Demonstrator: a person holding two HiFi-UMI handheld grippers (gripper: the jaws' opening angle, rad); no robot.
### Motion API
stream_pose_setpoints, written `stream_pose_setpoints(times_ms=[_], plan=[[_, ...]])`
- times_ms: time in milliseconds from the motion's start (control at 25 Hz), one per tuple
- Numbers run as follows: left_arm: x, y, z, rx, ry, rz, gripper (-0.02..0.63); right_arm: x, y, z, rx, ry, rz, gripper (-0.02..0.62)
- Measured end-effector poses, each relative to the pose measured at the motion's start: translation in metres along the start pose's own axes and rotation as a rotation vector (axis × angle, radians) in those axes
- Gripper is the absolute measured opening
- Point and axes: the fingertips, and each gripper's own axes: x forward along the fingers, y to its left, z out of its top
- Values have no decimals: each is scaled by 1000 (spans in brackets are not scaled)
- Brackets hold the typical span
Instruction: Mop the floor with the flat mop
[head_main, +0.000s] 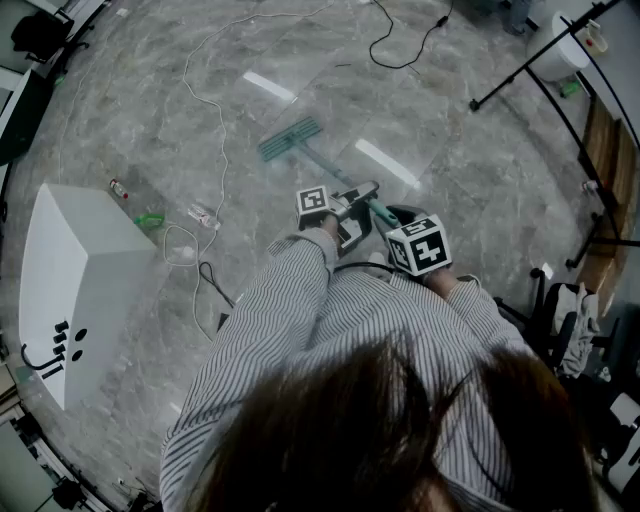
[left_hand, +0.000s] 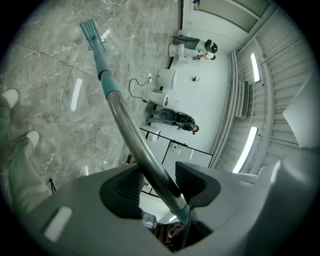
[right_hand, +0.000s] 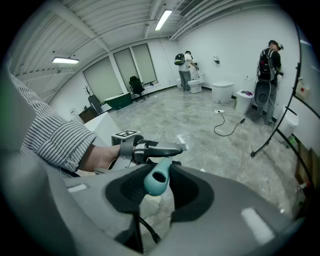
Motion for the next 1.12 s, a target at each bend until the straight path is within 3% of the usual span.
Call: stream_pose_setpoints(times_ms=[120,680,1000,1120], plan=[[-2,24,10,33,16,25,201,-2,1,-3,8,5,-1,115],[-16,-6,5,-26,28,-9,199,5,19,8,-36,12,-17,115],[-52,-5,21,-57,68,31,190,22,59,15,6,-10,-46,117],[-75,8,43,-30,53,68,184,40,85,15,-2,8,-51,118]])
